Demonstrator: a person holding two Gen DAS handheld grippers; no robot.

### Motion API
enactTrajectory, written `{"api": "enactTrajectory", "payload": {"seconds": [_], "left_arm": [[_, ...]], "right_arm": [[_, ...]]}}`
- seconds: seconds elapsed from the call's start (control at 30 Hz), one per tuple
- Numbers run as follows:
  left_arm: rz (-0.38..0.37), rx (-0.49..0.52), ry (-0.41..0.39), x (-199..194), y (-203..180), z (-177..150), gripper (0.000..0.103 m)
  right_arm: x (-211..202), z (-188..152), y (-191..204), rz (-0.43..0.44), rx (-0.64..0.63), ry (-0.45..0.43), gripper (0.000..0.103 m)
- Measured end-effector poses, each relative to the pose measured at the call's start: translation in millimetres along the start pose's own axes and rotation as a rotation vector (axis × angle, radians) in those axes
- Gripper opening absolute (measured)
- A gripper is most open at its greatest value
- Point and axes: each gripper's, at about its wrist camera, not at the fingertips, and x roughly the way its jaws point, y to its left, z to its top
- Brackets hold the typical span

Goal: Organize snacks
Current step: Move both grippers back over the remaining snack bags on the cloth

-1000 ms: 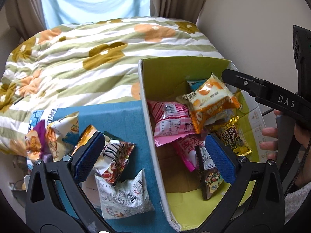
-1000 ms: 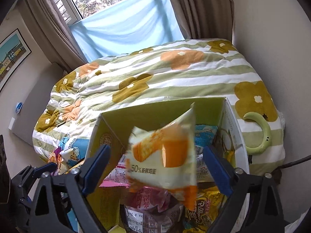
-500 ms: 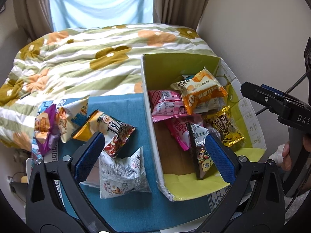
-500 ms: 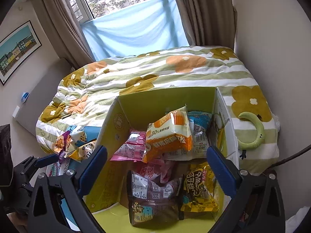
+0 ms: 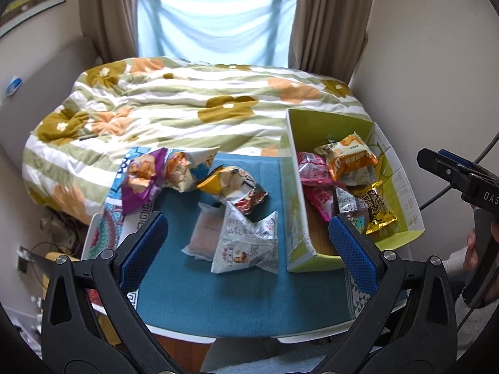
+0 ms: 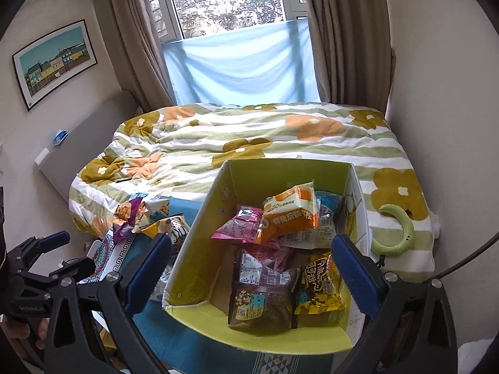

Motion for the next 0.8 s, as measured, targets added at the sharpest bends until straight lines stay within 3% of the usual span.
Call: {"api": "enactTrajectory", "payload": {"seconds": [0.4,0.8], "left_arm": [[0.044,-0.112,-0.002,1,94,1,0.102],[0.002,-0.127,0.113,76,198,44,0.102]], "right_arm": [[28,0,73,0.074,-0.064,0.023,0.102],[118,12,153,0.051,-0.074,0.116,0.102]]}}
